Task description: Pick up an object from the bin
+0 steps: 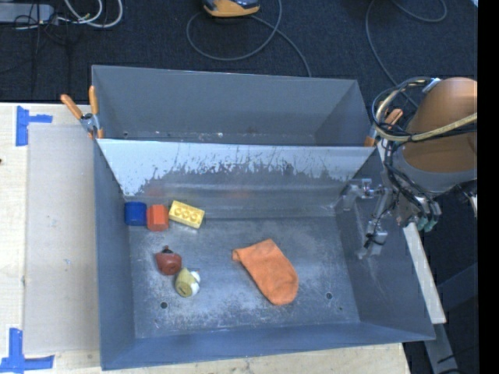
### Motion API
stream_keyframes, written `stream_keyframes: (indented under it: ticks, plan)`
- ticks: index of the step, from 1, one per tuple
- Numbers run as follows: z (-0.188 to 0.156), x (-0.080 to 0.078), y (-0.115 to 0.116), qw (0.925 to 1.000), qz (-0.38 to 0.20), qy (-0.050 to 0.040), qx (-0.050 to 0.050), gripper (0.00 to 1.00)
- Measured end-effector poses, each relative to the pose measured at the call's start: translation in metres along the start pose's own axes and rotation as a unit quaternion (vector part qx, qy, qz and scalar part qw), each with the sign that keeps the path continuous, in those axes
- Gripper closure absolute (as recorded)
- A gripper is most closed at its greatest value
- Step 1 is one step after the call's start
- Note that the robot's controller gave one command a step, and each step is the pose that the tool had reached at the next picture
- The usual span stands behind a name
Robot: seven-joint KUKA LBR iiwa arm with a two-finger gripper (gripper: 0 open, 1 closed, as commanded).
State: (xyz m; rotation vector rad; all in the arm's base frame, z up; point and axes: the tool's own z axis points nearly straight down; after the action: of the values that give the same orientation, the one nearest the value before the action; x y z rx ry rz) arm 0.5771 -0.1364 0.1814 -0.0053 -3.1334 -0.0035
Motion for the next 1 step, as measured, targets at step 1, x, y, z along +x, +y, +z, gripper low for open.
stream_keyframes:
  ticks: [1]
  plan:
    - [-0.0048,-0.0016,0.0006,1.0,-0.002,-0.0038,0.001,0.0]
